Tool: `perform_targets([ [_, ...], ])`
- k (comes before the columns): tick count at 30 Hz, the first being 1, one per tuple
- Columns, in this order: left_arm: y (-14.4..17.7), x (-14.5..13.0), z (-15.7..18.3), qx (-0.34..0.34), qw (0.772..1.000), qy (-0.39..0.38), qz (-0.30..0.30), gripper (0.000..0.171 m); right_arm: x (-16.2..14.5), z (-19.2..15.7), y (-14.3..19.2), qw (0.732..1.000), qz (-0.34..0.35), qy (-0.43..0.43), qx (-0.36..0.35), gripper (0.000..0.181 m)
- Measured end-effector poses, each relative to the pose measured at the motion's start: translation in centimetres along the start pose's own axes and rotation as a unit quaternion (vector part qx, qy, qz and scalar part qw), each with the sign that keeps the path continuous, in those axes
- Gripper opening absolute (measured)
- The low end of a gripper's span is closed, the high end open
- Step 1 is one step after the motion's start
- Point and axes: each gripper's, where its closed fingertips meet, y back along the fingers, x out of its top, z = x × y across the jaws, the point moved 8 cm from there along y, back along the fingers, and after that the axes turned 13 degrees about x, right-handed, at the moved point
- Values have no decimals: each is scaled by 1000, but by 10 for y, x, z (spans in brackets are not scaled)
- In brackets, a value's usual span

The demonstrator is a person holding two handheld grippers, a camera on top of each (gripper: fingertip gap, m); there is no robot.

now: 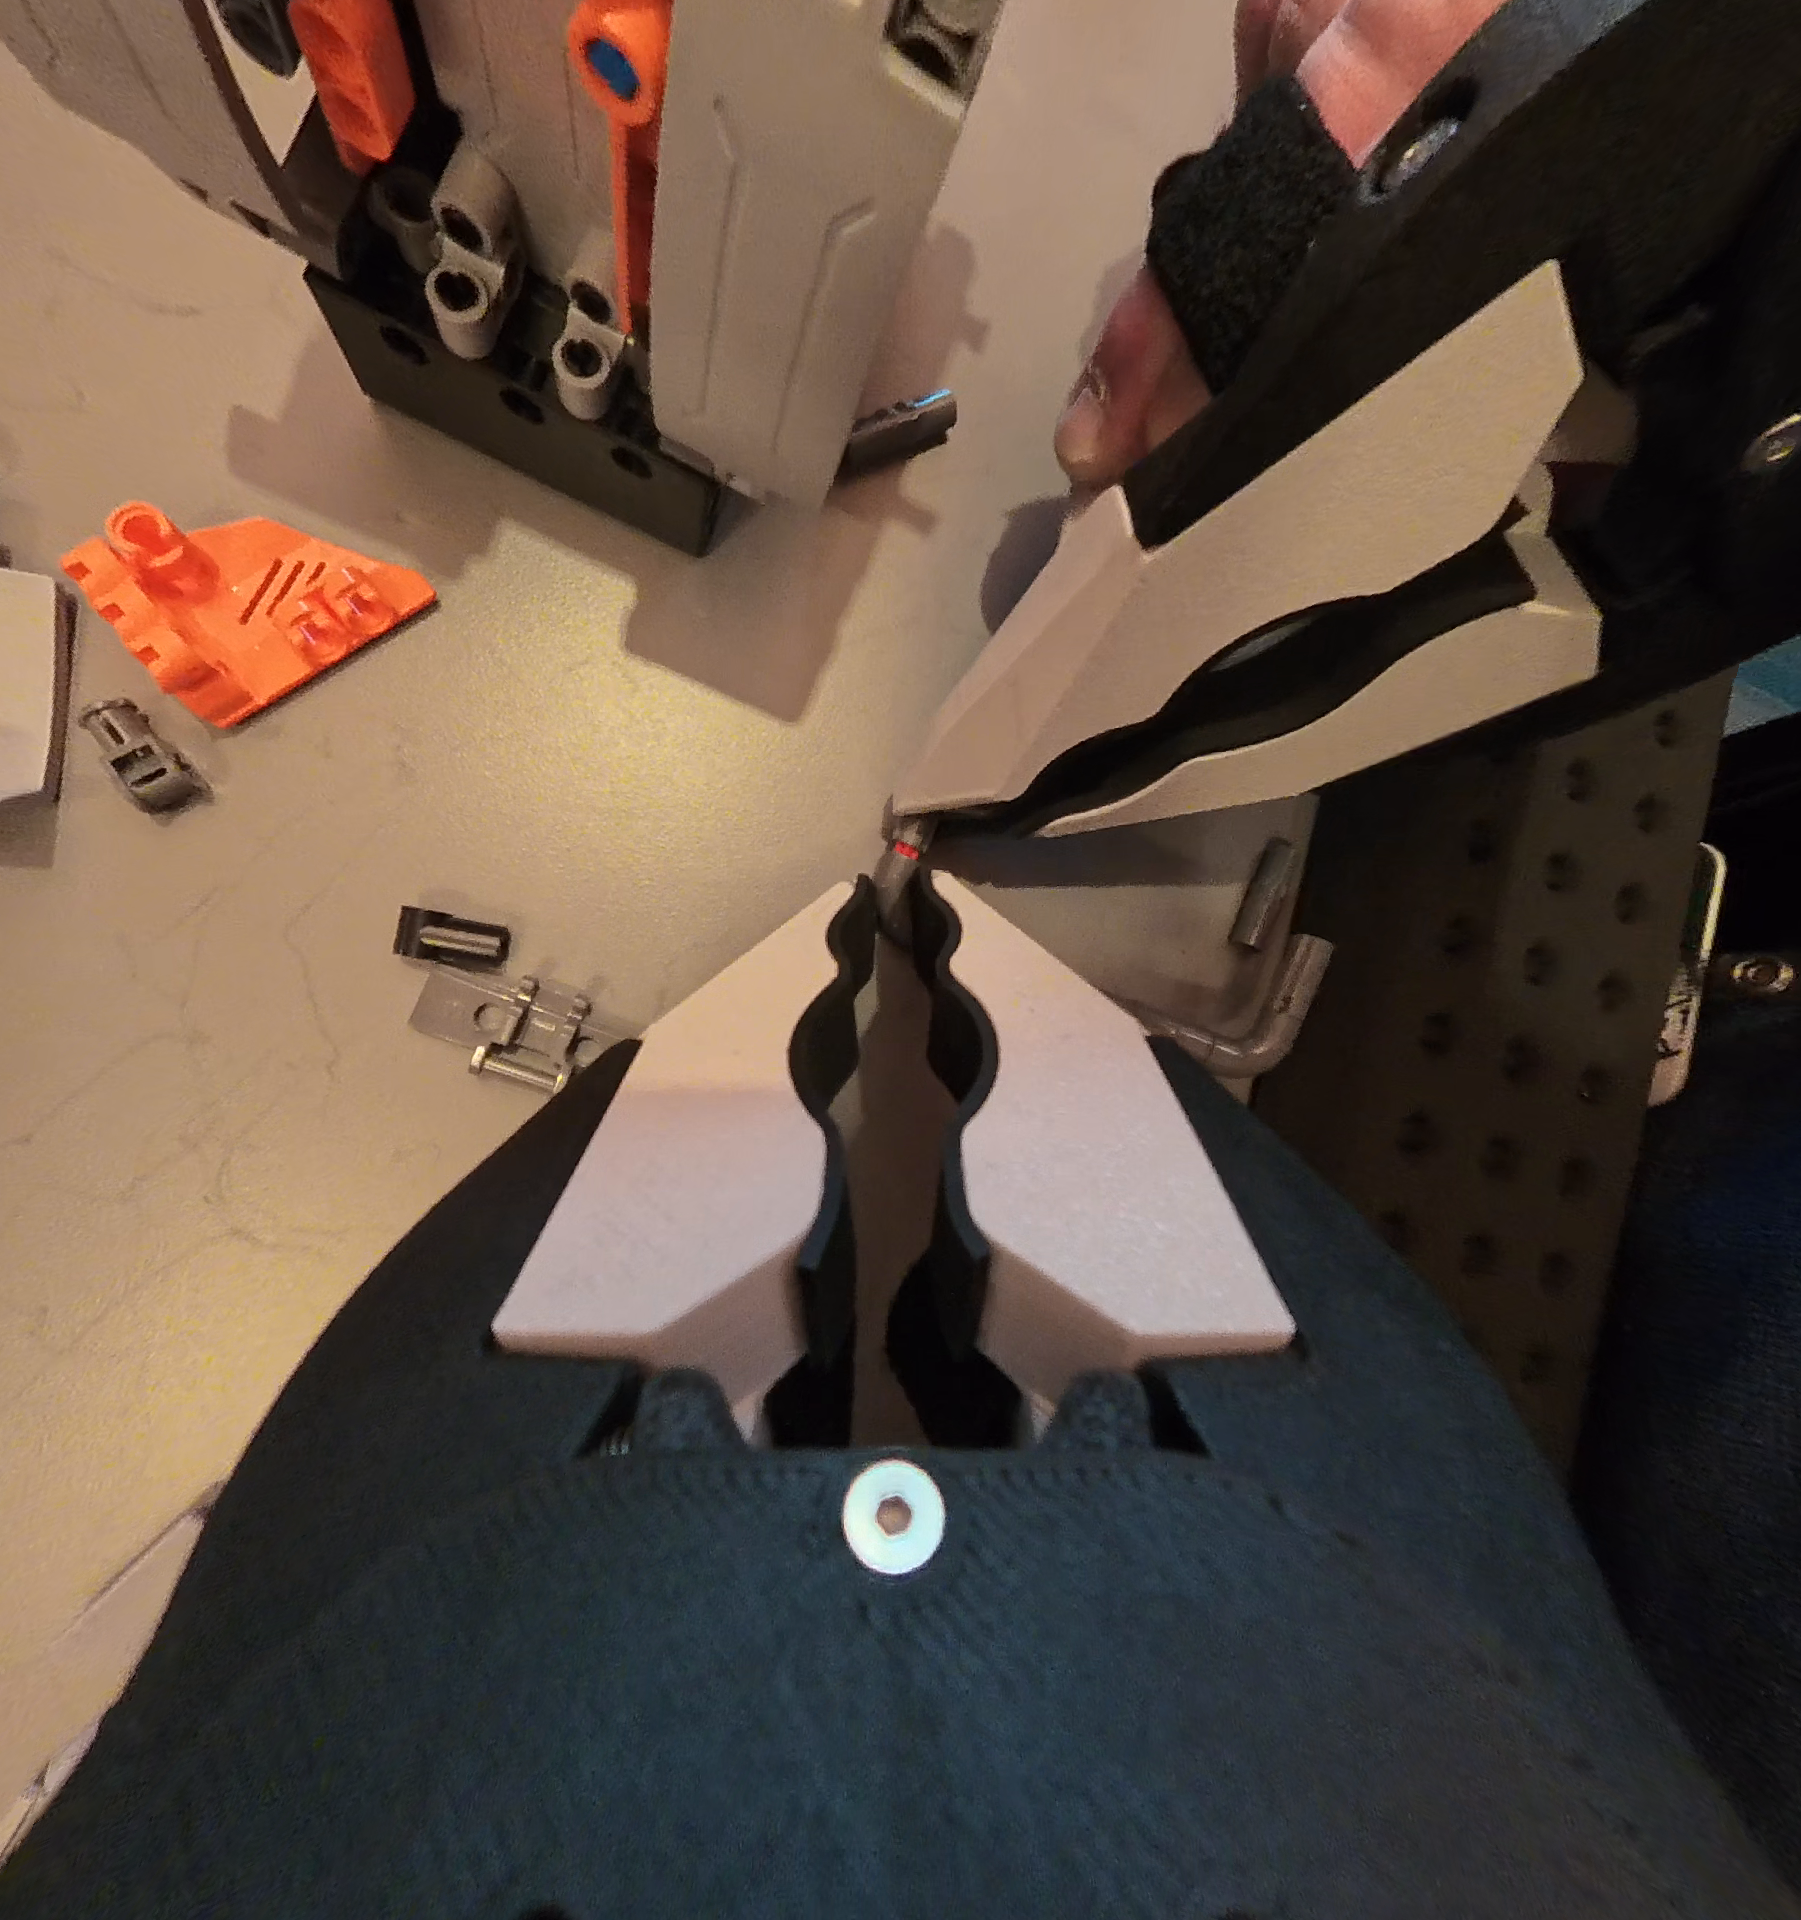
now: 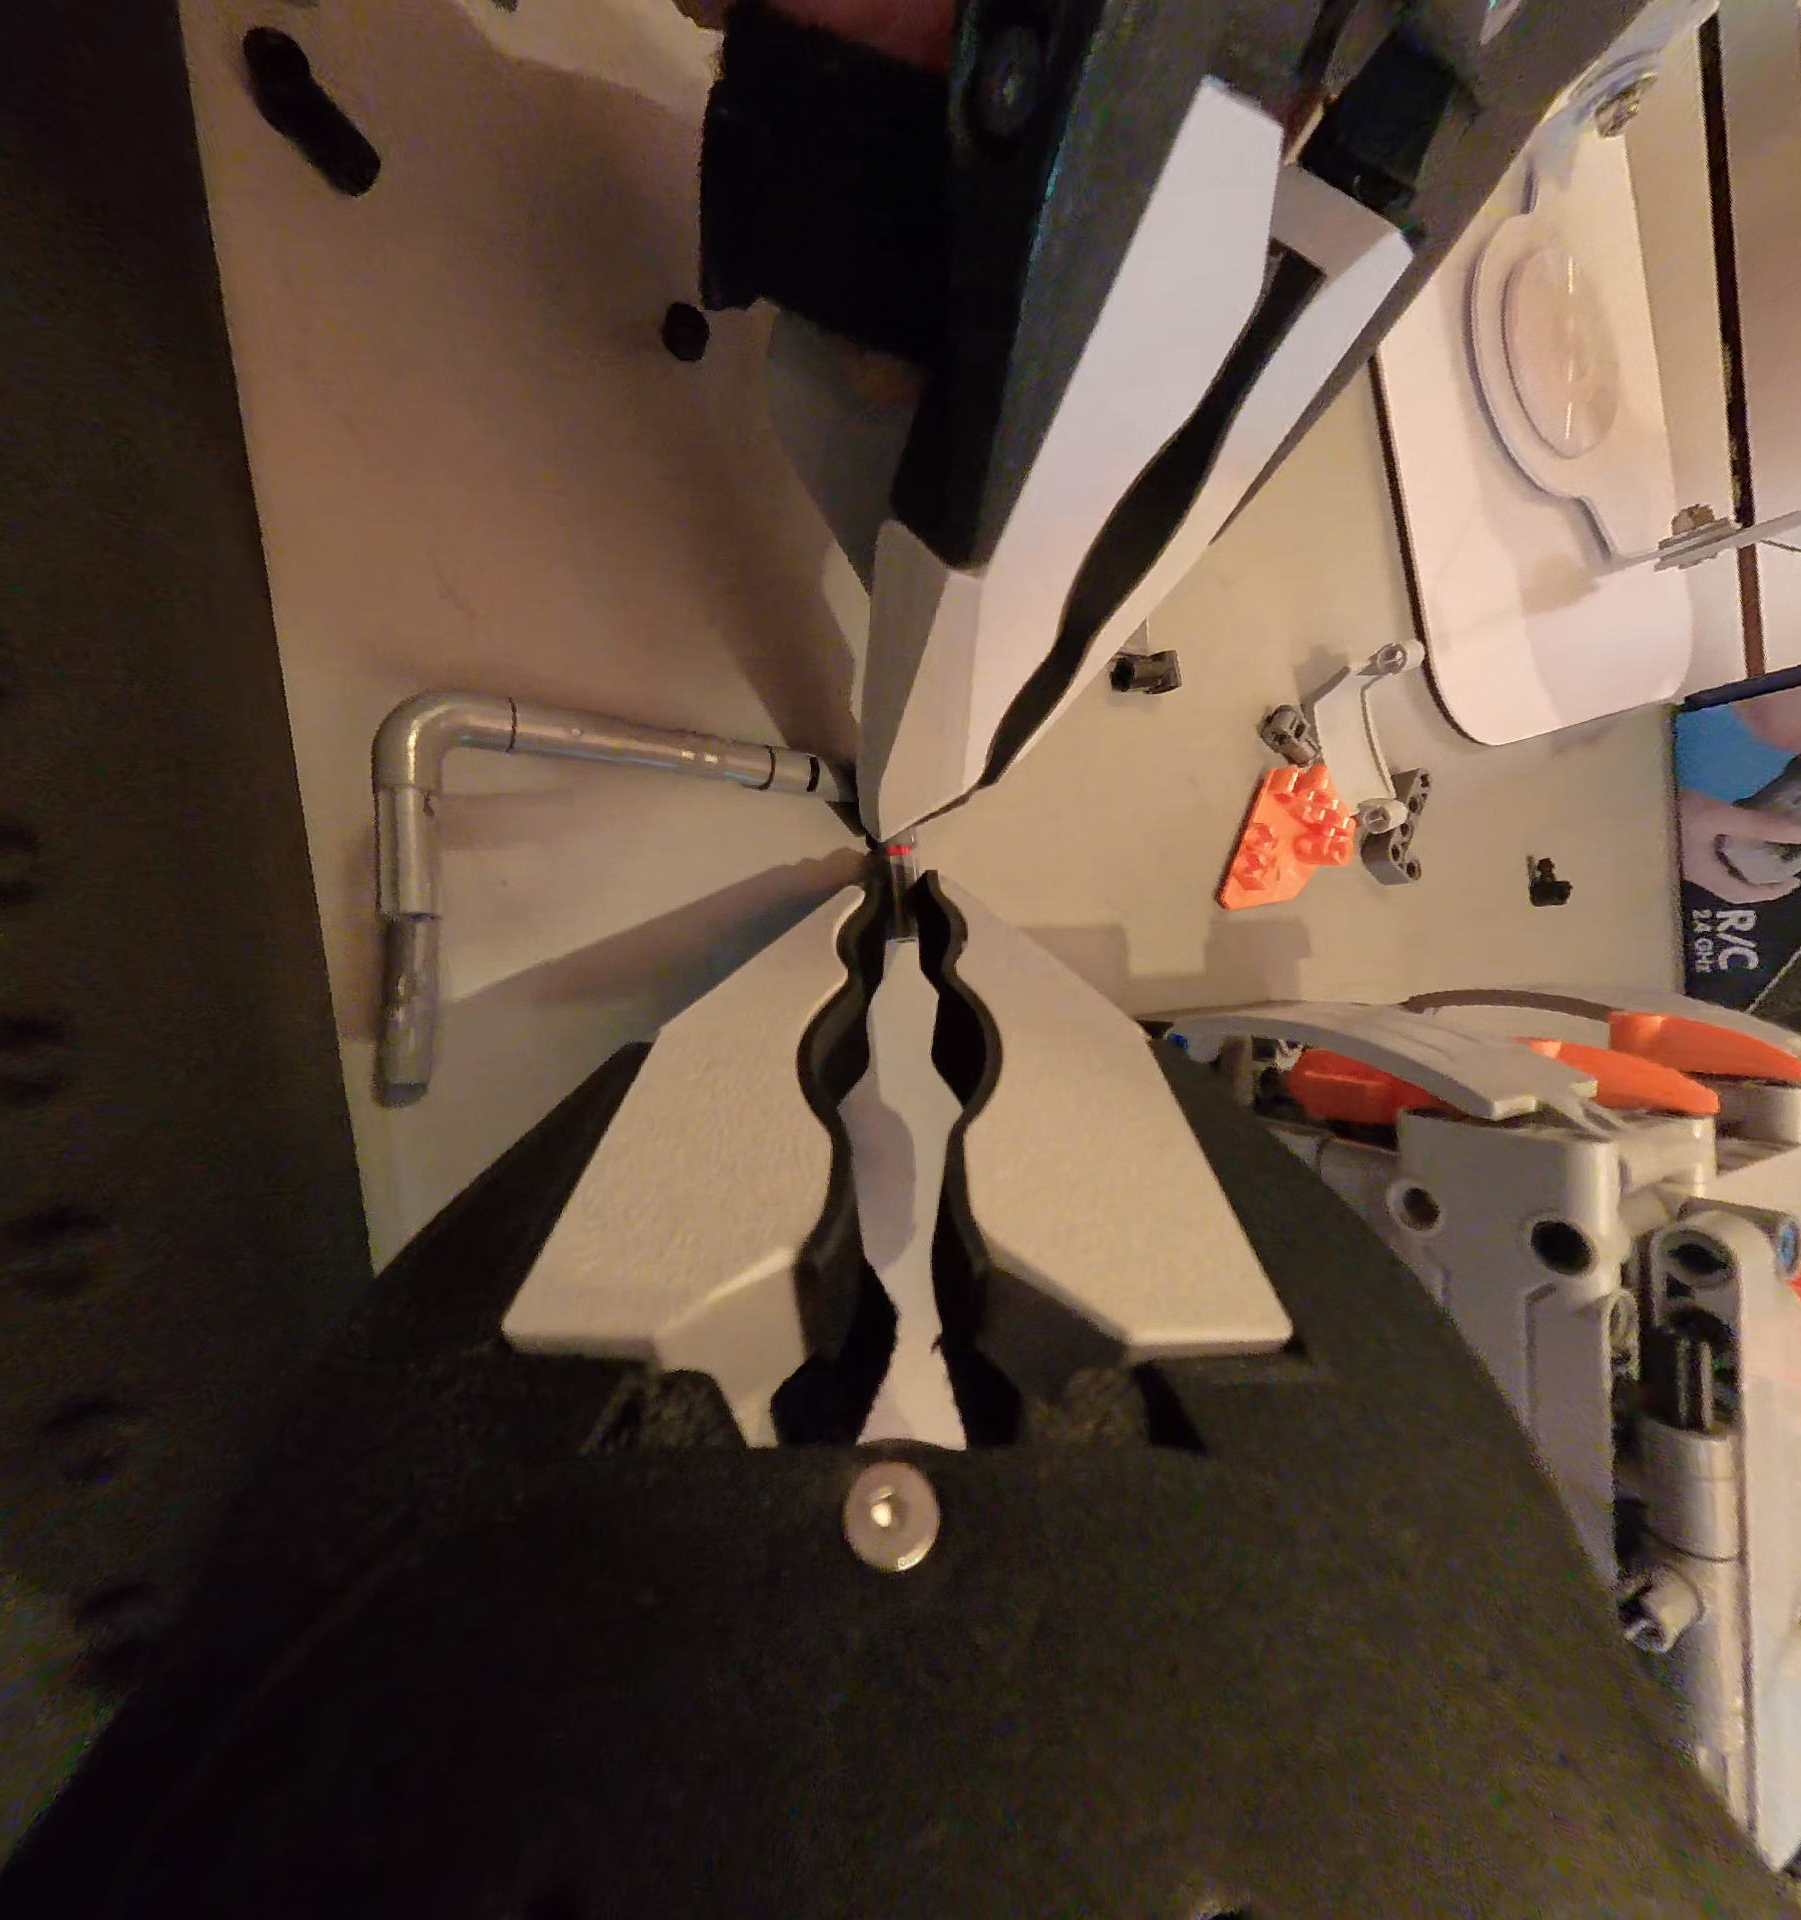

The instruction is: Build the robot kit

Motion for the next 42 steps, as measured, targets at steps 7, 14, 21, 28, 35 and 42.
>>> perform_targets([
  [7,1,-1,-1,-9,1000,21,4,5,-5,2,5,998,22,-59,-8,20],
  [14,26,8,-12,6,997,55,51,6,-13,-3,39,985,88,-148,-2,22],
  [21,55,37,-14,22,989,67,128,6,-3,4,65,917,226,-311,107,30],
  [28,73,56,-9,73,982,32,168,5,-2,8,80,851,325,-375,172,30],
  [35,84,77,-24,96,979,18,177,5,-6,20,118,891,310,-315,105,34],
  [42,70,110,-52,98,986,15,131,5,-40,58,149,926,248,-285,6,39],
])
